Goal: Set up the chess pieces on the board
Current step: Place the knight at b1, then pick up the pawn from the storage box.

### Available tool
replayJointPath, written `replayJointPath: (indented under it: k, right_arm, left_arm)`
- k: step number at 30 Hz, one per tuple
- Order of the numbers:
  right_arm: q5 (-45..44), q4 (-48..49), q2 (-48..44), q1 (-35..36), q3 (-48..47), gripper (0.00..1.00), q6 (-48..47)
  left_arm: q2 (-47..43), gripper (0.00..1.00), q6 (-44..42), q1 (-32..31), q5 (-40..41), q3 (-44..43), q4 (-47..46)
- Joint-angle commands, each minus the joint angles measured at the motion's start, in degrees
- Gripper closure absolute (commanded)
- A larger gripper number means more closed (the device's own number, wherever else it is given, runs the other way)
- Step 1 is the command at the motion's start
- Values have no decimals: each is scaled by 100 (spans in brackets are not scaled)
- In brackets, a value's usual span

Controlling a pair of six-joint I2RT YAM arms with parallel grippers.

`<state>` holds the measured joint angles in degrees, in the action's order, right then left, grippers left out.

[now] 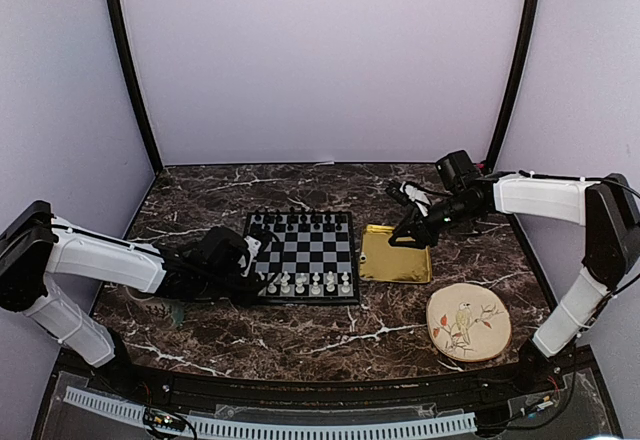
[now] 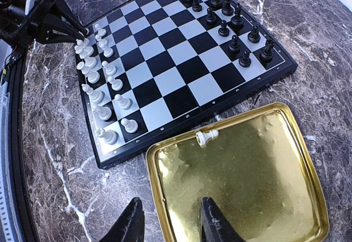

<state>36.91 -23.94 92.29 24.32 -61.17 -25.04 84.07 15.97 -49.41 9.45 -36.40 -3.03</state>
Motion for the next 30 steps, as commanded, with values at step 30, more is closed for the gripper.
replayJointPath:
  k: [30]
  right_arm:
    - [-1708, -895, 2177, 981, -2196, 73, 1150]
  left_arm:
    - [-1023, 73, 9, -95, 651, -988, -153]
